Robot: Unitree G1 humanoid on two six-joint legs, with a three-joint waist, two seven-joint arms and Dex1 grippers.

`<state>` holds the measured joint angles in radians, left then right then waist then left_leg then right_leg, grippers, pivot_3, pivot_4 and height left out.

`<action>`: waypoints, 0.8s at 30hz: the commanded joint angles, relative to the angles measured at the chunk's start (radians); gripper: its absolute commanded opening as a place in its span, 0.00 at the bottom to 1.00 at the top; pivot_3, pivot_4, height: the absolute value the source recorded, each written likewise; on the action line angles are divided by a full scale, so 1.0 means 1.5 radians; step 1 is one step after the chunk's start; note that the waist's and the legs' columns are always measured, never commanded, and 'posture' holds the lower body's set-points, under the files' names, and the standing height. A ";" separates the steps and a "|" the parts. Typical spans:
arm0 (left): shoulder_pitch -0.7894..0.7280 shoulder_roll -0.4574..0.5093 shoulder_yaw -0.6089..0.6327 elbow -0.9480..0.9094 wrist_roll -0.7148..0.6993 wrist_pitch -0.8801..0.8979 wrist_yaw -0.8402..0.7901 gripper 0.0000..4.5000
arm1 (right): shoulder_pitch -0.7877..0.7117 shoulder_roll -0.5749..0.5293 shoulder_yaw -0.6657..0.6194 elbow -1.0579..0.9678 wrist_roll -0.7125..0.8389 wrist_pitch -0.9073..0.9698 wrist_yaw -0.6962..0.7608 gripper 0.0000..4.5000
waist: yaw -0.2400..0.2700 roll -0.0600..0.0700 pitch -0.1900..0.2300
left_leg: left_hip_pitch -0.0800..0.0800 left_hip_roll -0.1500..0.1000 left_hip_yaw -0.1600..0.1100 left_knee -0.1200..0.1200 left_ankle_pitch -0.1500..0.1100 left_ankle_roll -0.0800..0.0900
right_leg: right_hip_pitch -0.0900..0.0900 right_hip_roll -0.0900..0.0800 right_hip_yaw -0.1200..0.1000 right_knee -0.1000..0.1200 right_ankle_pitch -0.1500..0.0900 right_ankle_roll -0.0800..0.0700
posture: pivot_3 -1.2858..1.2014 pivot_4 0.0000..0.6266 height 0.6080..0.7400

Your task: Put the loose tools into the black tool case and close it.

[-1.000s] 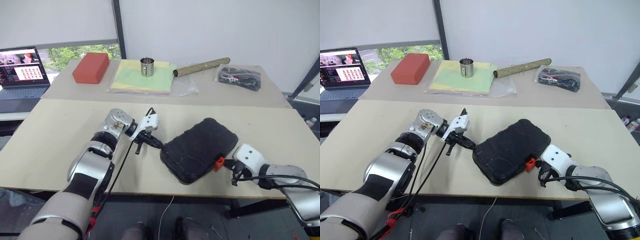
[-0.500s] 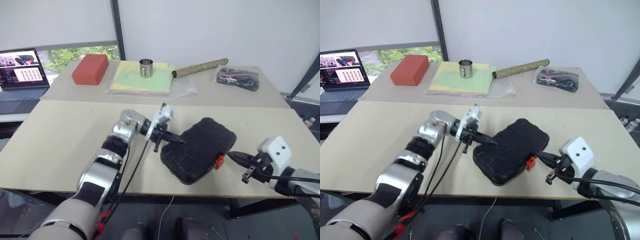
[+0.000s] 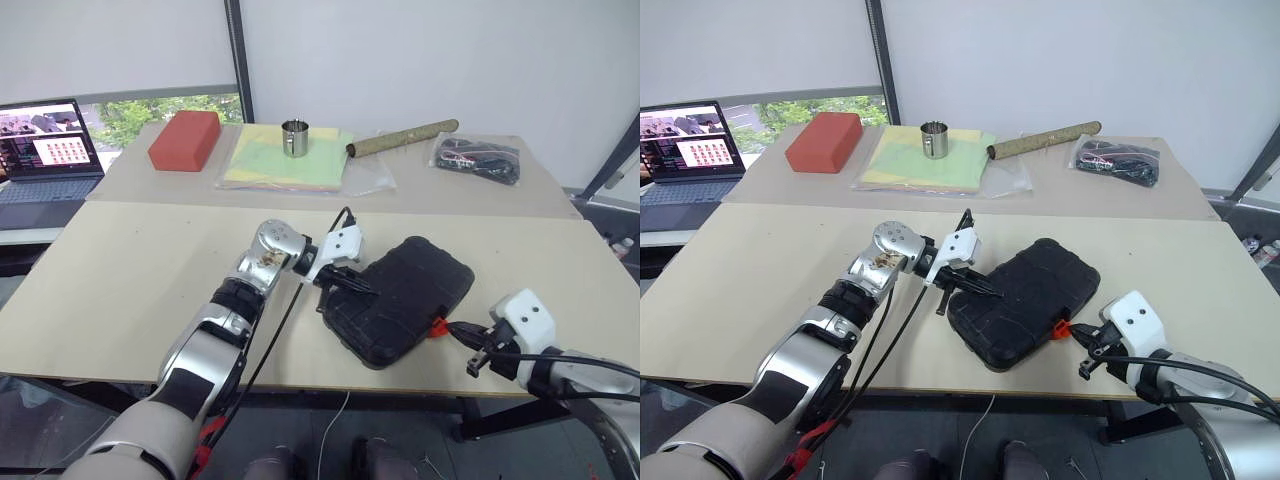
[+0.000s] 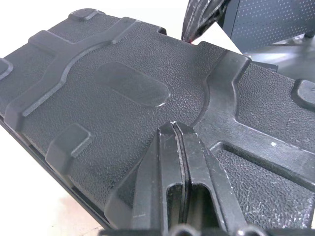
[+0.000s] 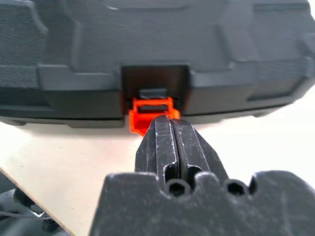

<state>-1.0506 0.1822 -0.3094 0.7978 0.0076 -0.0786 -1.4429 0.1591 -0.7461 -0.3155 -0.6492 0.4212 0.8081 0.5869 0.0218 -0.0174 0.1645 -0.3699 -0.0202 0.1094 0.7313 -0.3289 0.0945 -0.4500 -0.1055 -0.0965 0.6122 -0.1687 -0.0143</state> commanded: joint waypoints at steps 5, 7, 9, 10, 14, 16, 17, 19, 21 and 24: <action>0.006 -0.002 -0.053 0.028 0.054 -0.092 0.013 0.00 | 0.043 0.033 0.018 0.006 -0.012 -0.008 -0.027 0.00 | 0.002 0.000 -0.001 | 0.000 0.000 0.000 0.000 0.000 0.001 | 0.000 0.000 0.000 0.000 0.000 0.000 | 0.52 0.24 1.00; 0.002 -0.007 -0.056 0.033 0.056 -0.099 0.013 0.00 | 0.031 0.042 0.039 0.024 -0.025 -0.019 -0.035 0.00 | 0.002 0.000 -0.001 | 0.000 0.000 0.000 0.000 0.000 0.001 | 0.001 0.000 0.000 -0.001 0.000 0.000 | 0.52 0.24 1.00; -0.002 -0.012 -0.059 0.038 0.059 -0.106 0.012 0.00 | 0.010 0.049 0.054 0.041 -0.033 -0.025 -0.042 0.00 | 0.002 0.000 -0.001 | 0.001 0.000 0.000 0.000 -0.001 0.002 | 0.001 0.000 0.000 -0.001 0.000 0.001 | 0.52 0.24 1.00; -0.004 -0.014 -0.061 0.042 0.062 -0.112 0.012 0.00 | -0.002 0.052 0.058 0.046 -0.033 -0.026 -0.045 0.00 | 0.002 0.000 -0.001 | 0.001 0.000 0.000 0.000 -0.001 0.002 | 0.001 -0.001 0.000 -0.001 0.000 0.001 | 0.52 0.24 1.00; -0.014 -0.020 -0.068 0.067 0.073 -0.134 0.023 0.00 | -0.065 0.066 0.047 0.027 0.011 0.011 -0.048 0.00 | 0.002 0.000 -0.001 | 0.000 0.000 0.000 0.000 -0.001 0.002 | 0.001 -0.001 0.000 -0.001 0.000 0.001 | 0.52 0.24 1.00; -0.018 -0.023 -0.069 0.077 0.075 -0.139 0.026 0.00 | -0.089 0.069 0.040 0.013 0.028 0.030 -0.053 0.00 | 0.000 0.000 -0.001 | 0.000 0.000 0.000 0.000 -0.001 0.002 | 0.001 -0.001 0.000 -0.001 0.000 0.001 | 0.52 0.24 1.00; -0.019 -0.024 -0.069 0.080 0.075 -0.141 0.027 0.00 | -0.098 0.070 0.037 0.008 0.034 0.038 -0.055 0.00 | -0.002 0.000 -0.001 | 0.000 0.000 0.000 0.000 -0.001 0.002 | 0.001 -0.001 0.000 -0.001 0.000 0.001 | 0.52 0.24 1.00; -0.020 -0.026 -0.070 0.086 0.076 -0.144 0.029 0.00 | -0.127 0.080 0.032 -0.010 0.063 0.070 -0.063 0.00 | -0.007 0.000 -0.001 | 0.000 0.000 0.000 0.000 -0.001 0.002 | 0.001 0.000 0.000 -0.001 0.000 0.001 | 0.52 0.24 1.00; -0.021 -0.028 -0.070 0.092 0.076 -0.146 0.030 0.00 | -0.146 0.088 0.038 -0.015 0.075 0.089 -0.070 0.00 | -0.012 0.000 -0.001 | 0.000 0.001 0.000 0.000 -0.001 0.002 | 0.001 0.000 0.000 -0.001 0.000 0.001 | 0.52 0.24 1.00; -0.020 -0.030 -0.069 0.097 0.077 -0.147 0.031 0.00 | -0.151 0.094 0.055 -0.003 0.066 0.094 -0.076 0.00 | -0.015 0.000 -0.001 | 0.000 0.002 0.000 0.000 -0.001 0.002 | 0.000 0.001 0.000 -0.001 0.000 0.000 | 0.52 0.24 1.00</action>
<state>-1.1054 0.1470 -0.3638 0.9049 0.0712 -0.3041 -1.3833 -0.0227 -0.6148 -0.2298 -0.5734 0.4772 0.9793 0.4690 -0.0013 -0.0175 0.1632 -0.3692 -0.0176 0.1100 0.7312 -0.3308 0.0977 -0.4500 -0.1037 -0.0964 0.6114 -0.1687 -0.0135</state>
